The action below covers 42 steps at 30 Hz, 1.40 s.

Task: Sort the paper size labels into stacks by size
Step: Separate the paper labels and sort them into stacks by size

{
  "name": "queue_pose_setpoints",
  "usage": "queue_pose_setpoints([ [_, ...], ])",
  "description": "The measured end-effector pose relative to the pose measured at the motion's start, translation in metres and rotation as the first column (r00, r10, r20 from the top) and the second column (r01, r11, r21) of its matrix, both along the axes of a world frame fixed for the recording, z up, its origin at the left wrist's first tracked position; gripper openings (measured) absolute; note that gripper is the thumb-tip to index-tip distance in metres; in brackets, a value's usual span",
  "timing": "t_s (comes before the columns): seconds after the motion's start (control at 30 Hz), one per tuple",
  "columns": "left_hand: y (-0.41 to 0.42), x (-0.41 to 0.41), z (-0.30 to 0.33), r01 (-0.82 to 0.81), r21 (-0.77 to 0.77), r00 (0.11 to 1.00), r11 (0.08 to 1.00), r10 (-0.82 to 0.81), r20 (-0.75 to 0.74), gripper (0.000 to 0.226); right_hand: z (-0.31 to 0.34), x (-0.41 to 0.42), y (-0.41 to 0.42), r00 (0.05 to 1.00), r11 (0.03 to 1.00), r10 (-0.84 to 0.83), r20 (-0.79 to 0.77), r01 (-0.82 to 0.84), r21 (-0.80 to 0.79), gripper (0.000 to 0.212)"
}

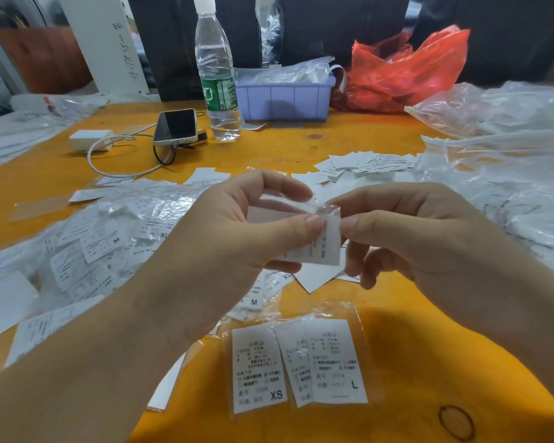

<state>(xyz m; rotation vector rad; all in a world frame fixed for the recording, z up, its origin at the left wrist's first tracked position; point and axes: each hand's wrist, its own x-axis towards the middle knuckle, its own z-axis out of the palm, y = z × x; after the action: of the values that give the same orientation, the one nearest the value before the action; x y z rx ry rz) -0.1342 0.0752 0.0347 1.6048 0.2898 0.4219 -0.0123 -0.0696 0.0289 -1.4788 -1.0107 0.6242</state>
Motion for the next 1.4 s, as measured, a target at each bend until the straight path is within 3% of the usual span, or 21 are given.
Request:
queue_pose_setpoints([
  [0.33, 0.004, 0.002, -0.003, 0.025, -0.028, 1.0, 0.999, -0.025, -0.004, 0.021, 0.002, 0.0, -0.001, 0.994, 0.99, -0.102, 0.026, 0.099, 0.102, 0.009],
  [0.6, 0.004, 0.002, 0.001, -0.064, -0.025, 0.997, 0.998, 0.065, 0.034, 0.034, 0.002, 0.0, -0.001, 0.989, 0.979, -0.147, -0.001, 0.146, 0.143, 0.011],
  [0.77, 0.013, 0.001, 0.003, -0.103, 0.026, 0.995, 0.994, 0.102, 0.018, 0.028, 0.0, 0.003, -0.002, 0.989, 0.979, -0.146, -0.005, 0.145, 0.142, 0.01],
  [0.83, 0.024, 0.0, 0.007, -0.132, 0.149, 0.989, 0.98, 0.14, -0.042, 0.023, 0.0, 0.004, -0.002, 0.985, 0.976, -0.174, 0.007, 0.172, 0.136, 0.011],
  [0.93, 0.047, -0.001, 0.007, -0.149, 0.507, 0.922, 0.849, 0.304, -0.239, 0.022, -0.002, 0.006, -0.002, 0.98, 0.976, -0.191, 0.055, 0.184, 0.112, 0.012],
  [1.07, 0.057, -0.005, 0.004, -0.089, 0.7, 0.777, 0.708, 0.489, -0.397, 0.017, -0.005, 0.004, -0.001, 0.977, 0.986, -0.158, 0.145, 0.149, 0.069, 0.006],
  [1.13, 0.058, -0.005, -0.001, -0.059, 0.819, 0.743, 0.571, 0.573, -0.346, 0.032, -0.006, 0.004, -0.001, 0.964, 0.986, -0.168, 0.206, 0.162, 0.047, 0.002],
  [1.23, 0.053, -0.004, -0.004, -0.121, 0.948, 0.786, 0.294, 0.612, -0.089, 0.05, -0.007, 0.005, -0.002, 0.917, 0.979, -0.189, 0.352, 0.202, 0.0, 0.006],
  [1.3, 0.04, -0.002, -0.007, -0.158, 0.94, 0.867, 0.303, 0.498, -0.014, 0.043, -0.008, 0.005, -0.002, 0.88, 0.974, -0.188, 0.437, 0.225, -0.034, 0.009],
  [1.4, 0.011, 0.003, -0.015, -0.058, 0.917, 0.963, 0.395, 0.265, -0.053, 0.034, -0.007, 0.002, -0.002, 0.835, 0.965, -0.138, 0.533, 0.234, -0.115, 0.012],
])
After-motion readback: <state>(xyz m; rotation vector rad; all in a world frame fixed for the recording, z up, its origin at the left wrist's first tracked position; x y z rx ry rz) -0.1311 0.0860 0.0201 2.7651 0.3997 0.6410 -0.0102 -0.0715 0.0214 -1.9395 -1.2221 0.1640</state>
